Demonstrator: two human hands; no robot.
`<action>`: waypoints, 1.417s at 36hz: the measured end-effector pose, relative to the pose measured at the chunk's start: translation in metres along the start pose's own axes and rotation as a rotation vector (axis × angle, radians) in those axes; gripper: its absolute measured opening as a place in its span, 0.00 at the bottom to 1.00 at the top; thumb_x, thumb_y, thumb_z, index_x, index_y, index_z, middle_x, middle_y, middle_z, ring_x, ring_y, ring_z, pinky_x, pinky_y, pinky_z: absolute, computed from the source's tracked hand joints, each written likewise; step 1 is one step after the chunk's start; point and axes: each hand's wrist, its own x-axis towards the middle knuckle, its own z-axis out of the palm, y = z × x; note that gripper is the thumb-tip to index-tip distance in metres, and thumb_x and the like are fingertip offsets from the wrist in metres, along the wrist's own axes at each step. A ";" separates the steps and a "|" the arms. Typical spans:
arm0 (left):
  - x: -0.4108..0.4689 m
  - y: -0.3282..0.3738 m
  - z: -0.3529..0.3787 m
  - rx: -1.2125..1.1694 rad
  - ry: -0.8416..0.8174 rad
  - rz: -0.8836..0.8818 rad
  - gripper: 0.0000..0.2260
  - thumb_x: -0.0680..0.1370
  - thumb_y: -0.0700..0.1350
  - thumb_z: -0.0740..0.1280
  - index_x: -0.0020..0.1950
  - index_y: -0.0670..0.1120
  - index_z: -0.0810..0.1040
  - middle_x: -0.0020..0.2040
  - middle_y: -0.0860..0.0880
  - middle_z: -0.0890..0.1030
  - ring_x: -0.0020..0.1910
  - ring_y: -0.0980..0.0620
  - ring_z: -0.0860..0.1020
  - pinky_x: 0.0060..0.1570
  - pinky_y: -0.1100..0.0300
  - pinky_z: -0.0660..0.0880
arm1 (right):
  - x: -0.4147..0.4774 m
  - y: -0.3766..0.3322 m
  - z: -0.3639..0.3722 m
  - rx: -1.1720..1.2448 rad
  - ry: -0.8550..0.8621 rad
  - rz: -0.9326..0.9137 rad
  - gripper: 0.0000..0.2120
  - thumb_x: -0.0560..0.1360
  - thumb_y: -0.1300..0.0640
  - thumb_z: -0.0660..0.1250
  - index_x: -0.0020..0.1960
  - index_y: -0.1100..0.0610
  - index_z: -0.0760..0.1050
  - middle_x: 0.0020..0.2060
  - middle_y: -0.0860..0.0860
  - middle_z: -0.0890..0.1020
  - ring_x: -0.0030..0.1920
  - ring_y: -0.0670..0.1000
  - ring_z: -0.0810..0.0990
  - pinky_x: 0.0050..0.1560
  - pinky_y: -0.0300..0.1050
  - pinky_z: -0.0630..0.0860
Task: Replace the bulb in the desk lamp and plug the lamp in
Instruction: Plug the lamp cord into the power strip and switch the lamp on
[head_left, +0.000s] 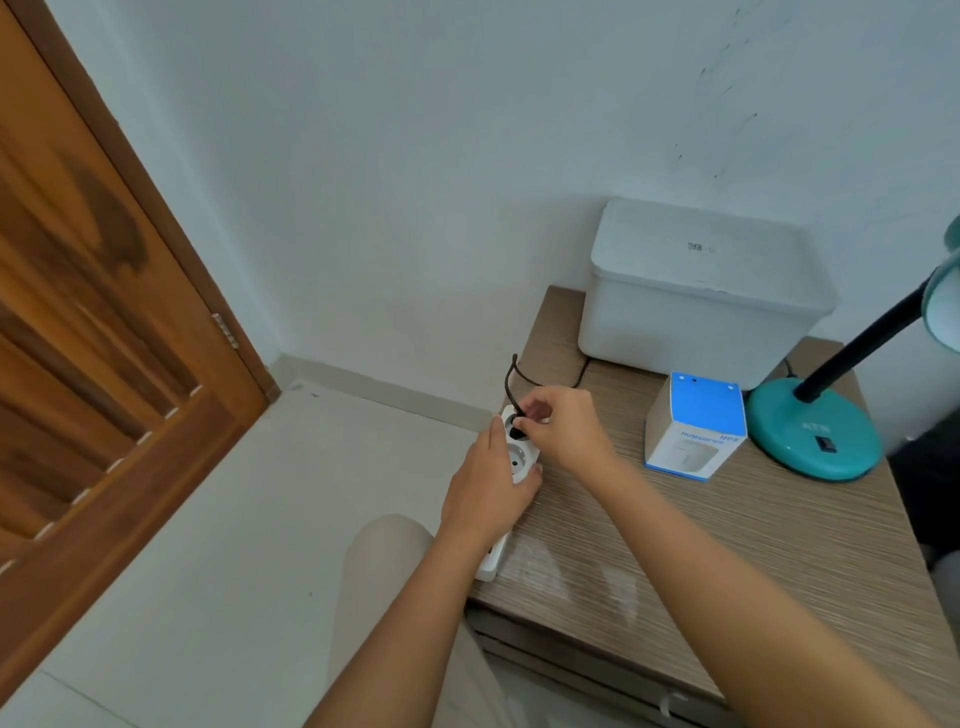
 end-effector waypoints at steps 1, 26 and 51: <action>0.001 0.000 -0.001 0.007 -0.015 -0.003 0.35 0.75 0.57 0.64 0.76 0.46 0.52 0.68 0.48 0.68 0.64 0.50 0.70 0.56 0.56 0.72 | 0.000 -0.001 -0.001 -0.009 -0.008 0.003 0.04 0.70 0.64 0.71 0.45 0.61 0.82 0.40 0.54 0.83 0.39 0.45 0.77 0.35 0.25 0.70; 0.041 0.217 -0.001 0.220 -0.241 0.388 0.25 0.81 0.54 0.56 0.70 0.37 0.64 0.70 0.39 0.66 0.69 0.43 0.65 0.67 0.53 0.62 | -0.085 0.061 -0.211 -0.281 0.174 0.331 0.20 0.79 0.54 0.58 0.67 0.64 0.69 0.67 0.61 0.73 0.67 0.59 0.70 0.65 0.48 0.66; 0.056 0.209 0.214 0.121 -0.158 0.229 0.33 0.80 0.59 0.51 0.77 0.41 0.44 0.78 0.44 0.44 0.77 0.47 0.44 0.73 0.56 0.42 | -0.057 0.236 -0.201 0.041 0.335 0.462 0.33 0.79 0.49 0.57 0.76 0.61 0.47 0.77 0.57 0.52 0.77 0.55 0.52 0.75 0.47 0.50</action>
